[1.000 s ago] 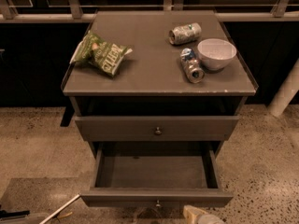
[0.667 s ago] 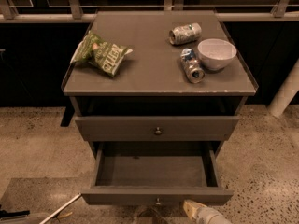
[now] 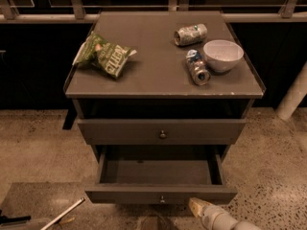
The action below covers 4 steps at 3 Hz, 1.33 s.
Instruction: Close middle drawer
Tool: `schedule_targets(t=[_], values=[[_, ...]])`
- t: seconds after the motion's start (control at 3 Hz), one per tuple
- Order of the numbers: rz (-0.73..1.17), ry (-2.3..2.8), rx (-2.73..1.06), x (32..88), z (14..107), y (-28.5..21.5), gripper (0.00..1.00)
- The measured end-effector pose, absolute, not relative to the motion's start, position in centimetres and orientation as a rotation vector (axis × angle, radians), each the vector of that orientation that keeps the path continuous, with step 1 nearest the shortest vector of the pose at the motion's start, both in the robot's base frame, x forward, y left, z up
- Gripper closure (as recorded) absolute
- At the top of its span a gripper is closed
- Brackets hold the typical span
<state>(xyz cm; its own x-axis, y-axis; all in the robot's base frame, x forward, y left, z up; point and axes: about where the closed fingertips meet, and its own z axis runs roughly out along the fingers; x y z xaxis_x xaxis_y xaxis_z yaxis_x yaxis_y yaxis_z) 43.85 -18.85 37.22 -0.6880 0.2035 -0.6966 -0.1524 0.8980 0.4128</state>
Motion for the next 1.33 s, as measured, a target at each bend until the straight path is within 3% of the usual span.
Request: schedule_targets(t=[1.33], values=[[0.667,2.236,-0.127,48.9,37.8,-18.6,1.0]])
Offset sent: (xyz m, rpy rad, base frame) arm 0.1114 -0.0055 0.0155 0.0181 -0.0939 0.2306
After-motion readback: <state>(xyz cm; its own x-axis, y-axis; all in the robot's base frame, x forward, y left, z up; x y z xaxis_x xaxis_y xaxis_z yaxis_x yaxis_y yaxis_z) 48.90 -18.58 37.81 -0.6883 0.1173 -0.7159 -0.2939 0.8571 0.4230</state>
